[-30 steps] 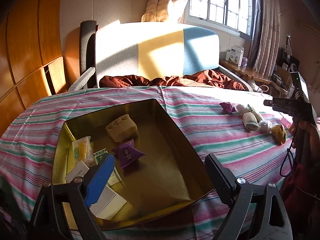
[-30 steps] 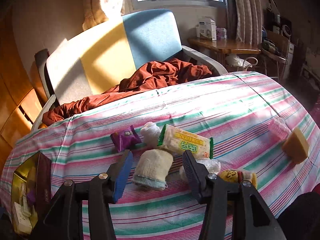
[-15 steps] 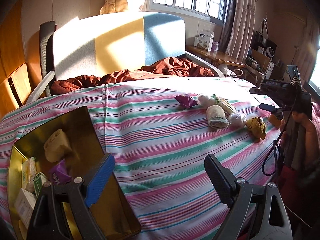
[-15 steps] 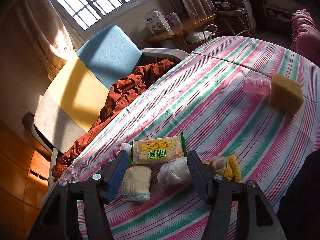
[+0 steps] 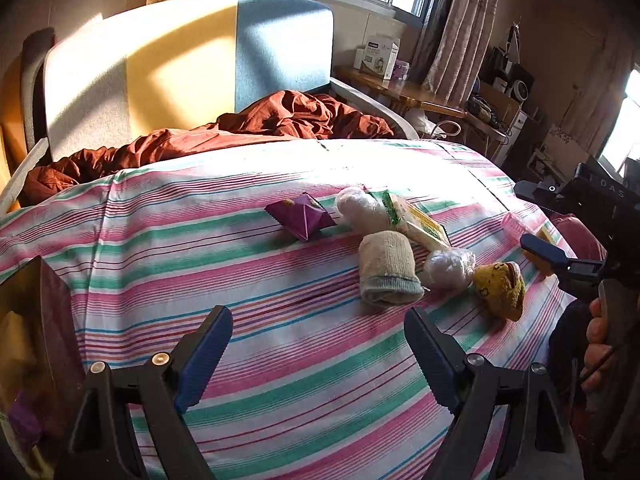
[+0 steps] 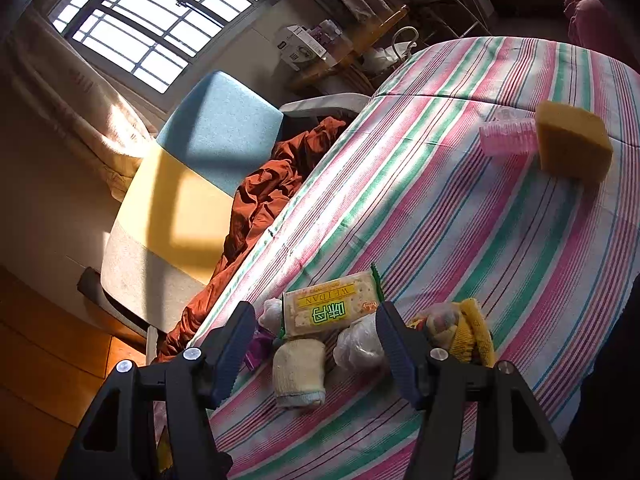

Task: Organize objects
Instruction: 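Grasp the beige knitted roll with the left gripper while the right grasps the clear plastic bundle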

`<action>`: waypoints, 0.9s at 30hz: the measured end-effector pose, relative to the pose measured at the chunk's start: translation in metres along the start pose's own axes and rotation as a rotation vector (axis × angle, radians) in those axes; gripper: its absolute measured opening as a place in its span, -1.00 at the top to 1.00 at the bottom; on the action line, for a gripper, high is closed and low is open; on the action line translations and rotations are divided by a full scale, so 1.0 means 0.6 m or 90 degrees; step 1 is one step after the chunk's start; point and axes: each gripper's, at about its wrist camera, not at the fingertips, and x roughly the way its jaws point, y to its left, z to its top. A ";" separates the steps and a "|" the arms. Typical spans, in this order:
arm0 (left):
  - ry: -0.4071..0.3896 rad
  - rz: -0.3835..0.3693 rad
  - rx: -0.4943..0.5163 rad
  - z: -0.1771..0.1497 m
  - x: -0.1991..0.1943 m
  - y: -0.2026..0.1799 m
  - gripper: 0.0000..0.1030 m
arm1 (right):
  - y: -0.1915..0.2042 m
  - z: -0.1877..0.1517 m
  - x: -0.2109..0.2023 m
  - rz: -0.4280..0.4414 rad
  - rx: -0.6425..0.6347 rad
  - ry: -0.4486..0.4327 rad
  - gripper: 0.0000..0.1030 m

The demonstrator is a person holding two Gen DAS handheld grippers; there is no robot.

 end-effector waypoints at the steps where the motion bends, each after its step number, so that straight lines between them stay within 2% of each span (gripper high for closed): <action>1: 0.000 -0.004 0.008 0.007 0.012 -0.009 -0.70 | 0.000 0.000 0.001 0.004 0.002 0.002 -0.24; 4: 0.012 -0.020 0.020 0.025 0.051 -0.031 -0.72 | -0.002 0.000 0.003 0.014 0.007 0.008 -0.24; 16: 0.064 -0.030 0.047 0.081 0.198 -0.090 -0.70 | -0.012 -0.003 0.021 0.013 0.028 0.033 -0.24; 17: 0.074 -0.029 0.048 0.081 0.209 -0.090 -0.60 | -0.013 -0.003 0.021 0.012 0.029 0.033 -0.24; 18: 0.087 -0.041 0.043 0.078 0.221 -0.087 -0.24 | -0.014 -0.002 0.020 0.011 0.030 0.032 -0.24; 19: 0.092 -0.079 0.024 0.073 0.222 -0.081 -0.02 | -0.015 -0.002 0.020 0.009 0.032 0.030 -0.24; 23: 0.064 -0.079 0.020 0.040 0.187 -0.072 0.01 | -0.017 -0.001 0.022 0.003 0.036 0.031 -0.24; 27: 0.049 -0.080 -0.027 -0.006 0.138 -0.035 0.02 | -0.020 0.001 0.017 -0.007 0.037 0.019 -0.24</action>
